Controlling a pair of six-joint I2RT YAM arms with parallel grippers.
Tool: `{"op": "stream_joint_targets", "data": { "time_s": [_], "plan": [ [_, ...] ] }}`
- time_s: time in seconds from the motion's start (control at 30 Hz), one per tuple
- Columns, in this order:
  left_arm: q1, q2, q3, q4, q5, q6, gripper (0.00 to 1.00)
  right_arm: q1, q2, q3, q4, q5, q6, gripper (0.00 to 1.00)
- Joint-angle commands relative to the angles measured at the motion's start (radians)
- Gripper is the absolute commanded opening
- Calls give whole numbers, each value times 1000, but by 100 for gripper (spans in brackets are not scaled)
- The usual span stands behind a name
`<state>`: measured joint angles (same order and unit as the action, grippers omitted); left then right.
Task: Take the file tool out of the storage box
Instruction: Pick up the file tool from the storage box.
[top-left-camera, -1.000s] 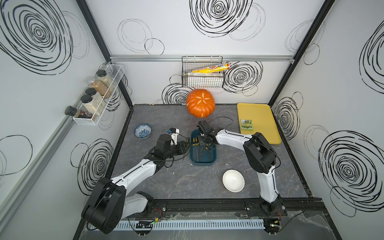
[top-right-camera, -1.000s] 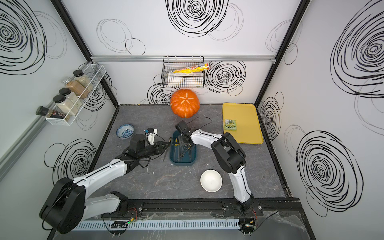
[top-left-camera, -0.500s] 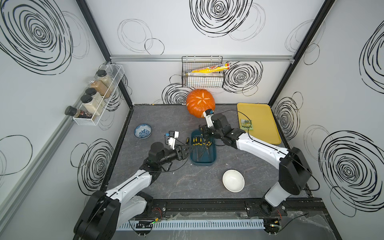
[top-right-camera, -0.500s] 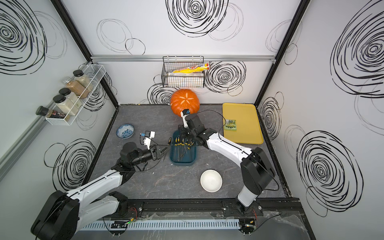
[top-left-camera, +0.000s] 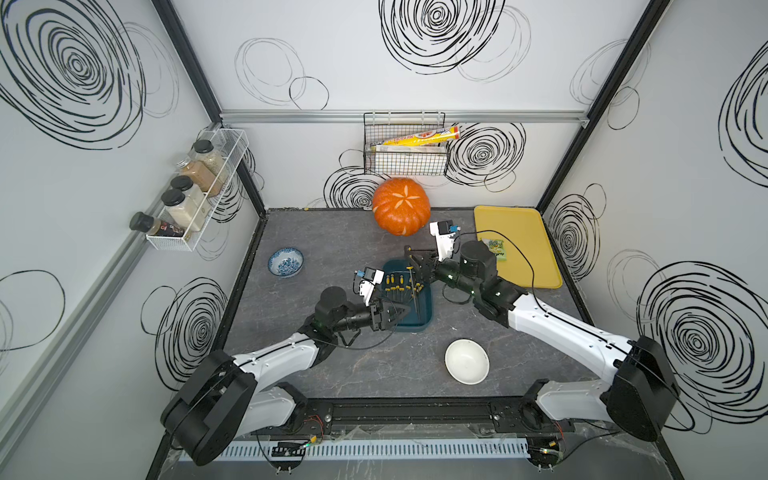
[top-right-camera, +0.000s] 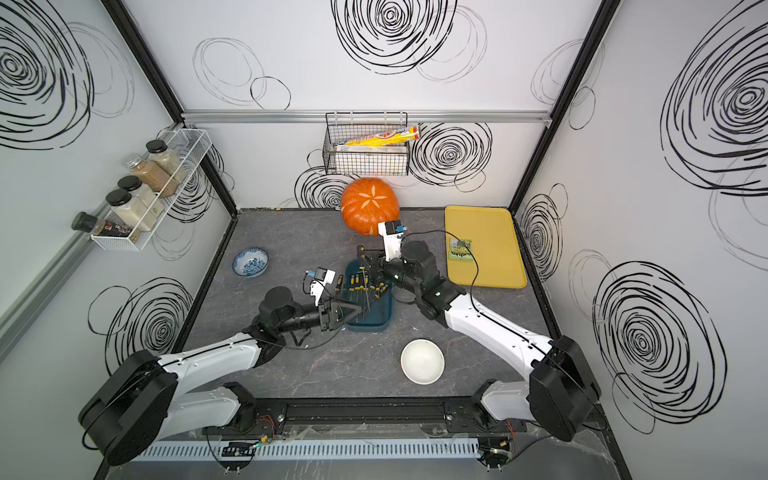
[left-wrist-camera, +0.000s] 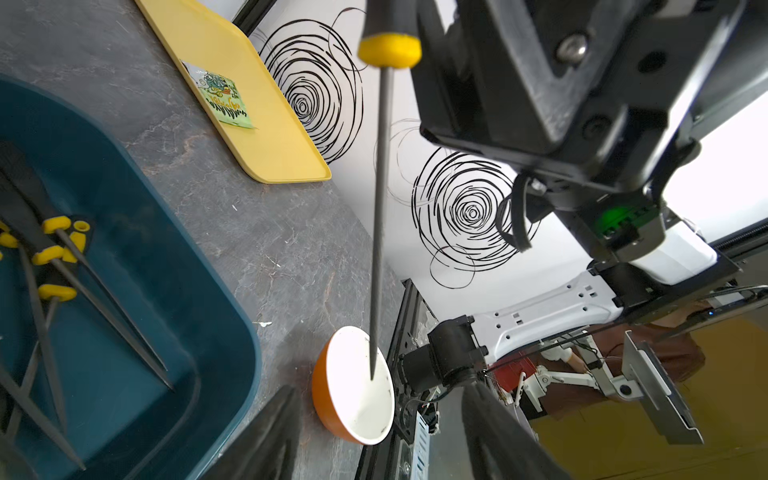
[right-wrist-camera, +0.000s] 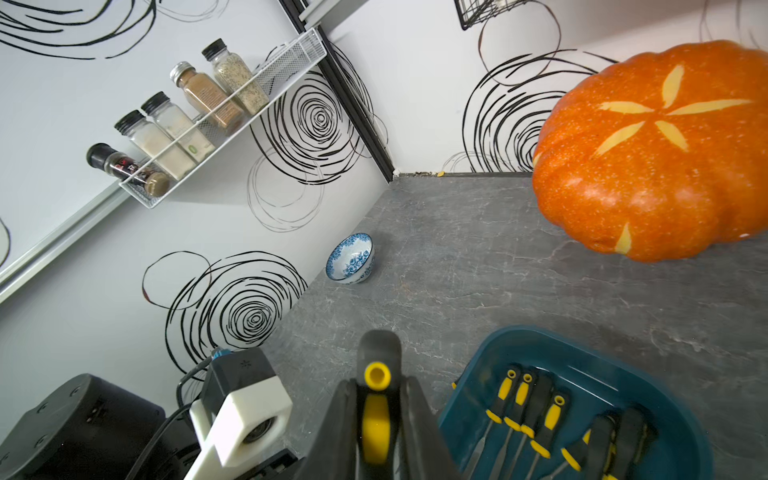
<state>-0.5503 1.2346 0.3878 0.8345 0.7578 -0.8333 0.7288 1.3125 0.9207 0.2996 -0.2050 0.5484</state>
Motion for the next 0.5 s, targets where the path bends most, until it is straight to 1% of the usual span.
{"op": "stream_joint_targets", "data": {
  "time_s": [0.0, 0.1, 0.23, 0.3, 0.37, 0.43, 0.47],
  "plan": [
    [-13, 31, 35, 66, -15, 27, 67, -2, -16, -31, 79, -41, 40, 5],
    [-18, 71, 52, 58, -23, 33, 66, -2, -21, -51, 101, -44, 48, 4],
    [-29, 108, 58, 91, -24, 24, 59, -2, -22, -71, 129, -40, 56, 4],
    [-38, 121, 74, 67, -35, 41, 54, -2, -12, -76, 146, -48, 66, 4],
    [-52, 134, 80, 77, -33, 43, 39, -2, 1, -75, 153, -53, 68, 4],
    [-60, 144, 85, 78, -30, 40, 32, -2, 6, -78, 159, -46, 67, 4],
    [-62, 144, 85, 75, -36, 40, 30, -2, 6, -83, 165, -42, 68, 4]
  ]
}}
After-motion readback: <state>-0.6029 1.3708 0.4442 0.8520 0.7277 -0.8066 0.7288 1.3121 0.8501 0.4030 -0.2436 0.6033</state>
